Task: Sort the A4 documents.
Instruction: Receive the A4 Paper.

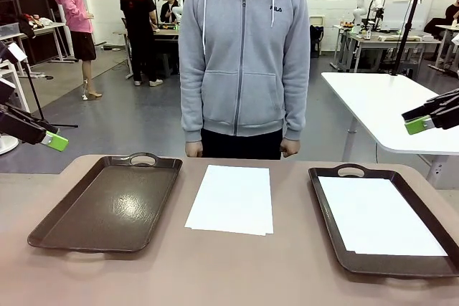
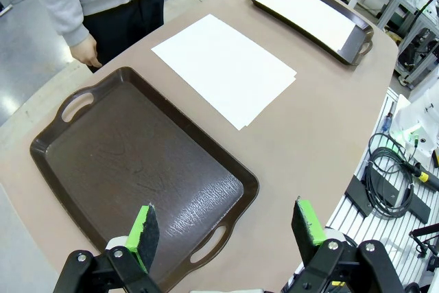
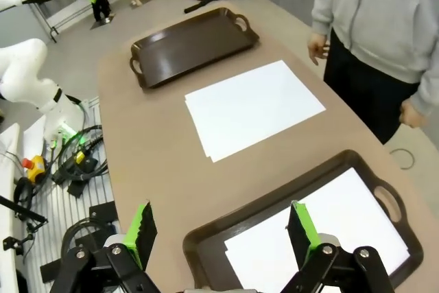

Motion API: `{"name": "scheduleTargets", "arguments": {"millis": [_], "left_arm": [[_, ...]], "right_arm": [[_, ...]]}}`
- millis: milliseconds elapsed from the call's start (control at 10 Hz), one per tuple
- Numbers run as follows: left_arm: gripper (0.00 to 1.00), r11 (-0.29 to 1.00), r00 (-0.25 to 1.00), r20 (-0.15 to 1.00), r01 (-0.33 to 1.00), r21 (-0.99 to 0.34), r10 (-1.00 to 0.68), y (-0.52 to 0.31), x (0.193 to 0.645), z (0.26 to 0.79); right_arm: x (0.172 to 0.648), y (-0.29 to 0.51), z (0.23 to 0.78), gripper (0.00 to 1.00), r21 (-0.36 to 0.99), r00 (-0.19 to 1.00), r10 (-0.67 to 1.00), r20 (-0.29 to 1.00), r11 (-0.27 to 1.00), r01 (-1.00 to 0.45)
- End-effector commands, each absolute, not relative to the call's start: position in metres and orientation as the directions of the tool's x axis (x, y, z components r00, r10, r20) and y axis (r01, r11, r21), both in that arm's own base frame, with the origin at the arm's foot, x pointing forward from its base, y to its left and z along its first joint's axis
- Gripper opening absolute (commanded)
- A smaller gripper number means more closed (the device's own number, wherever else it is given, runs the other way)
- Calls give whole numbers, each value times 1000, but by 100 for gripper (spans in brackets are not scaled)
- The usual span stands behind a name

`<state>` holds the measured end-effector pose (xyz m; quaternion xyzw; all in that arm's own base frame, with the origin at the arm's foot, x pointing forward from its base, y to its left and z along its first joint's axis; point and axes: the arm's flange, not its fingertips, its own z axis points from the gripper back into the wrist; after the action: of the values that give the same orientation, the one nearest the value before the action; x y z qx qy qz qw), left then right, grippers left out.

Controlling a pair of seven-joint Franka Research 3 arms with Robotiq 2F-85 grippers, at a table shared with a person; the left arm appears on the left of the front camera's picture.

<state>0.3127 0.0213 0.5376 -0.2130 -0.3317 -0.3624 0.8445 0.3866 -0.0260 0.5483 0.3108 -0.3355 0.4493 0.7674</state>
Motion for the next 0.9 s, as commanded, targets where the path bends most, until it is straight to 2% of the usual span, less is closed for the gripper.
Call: {"name": "scheduleTargets", "arguments": {"millis": [0, 300, 400, 800], "left_arm": [[100, 628, 497, 727, 769, -117, -473, 23, 314, 536], [100, 628, 497, 727, 769, -117, -473, 23, 314, 536], [100, 628, 497, 727, 769, -117, -473, 23, 314, 536], [100, 628, 497, 727, 769, -117, -473, 23, 314, 536]], "right_arm": [[397, -21, 547, 100, 180, 355, 482, 801, 371, -911], [406, -27, 540, 100, 223, 397, 468, 790, 384, -896], [394, -20, 544, 100, 193, 377, 490, 786, 386, -902], [394, -20, 544, 100, 193, 377, 490, 786, 386, -902]]}}
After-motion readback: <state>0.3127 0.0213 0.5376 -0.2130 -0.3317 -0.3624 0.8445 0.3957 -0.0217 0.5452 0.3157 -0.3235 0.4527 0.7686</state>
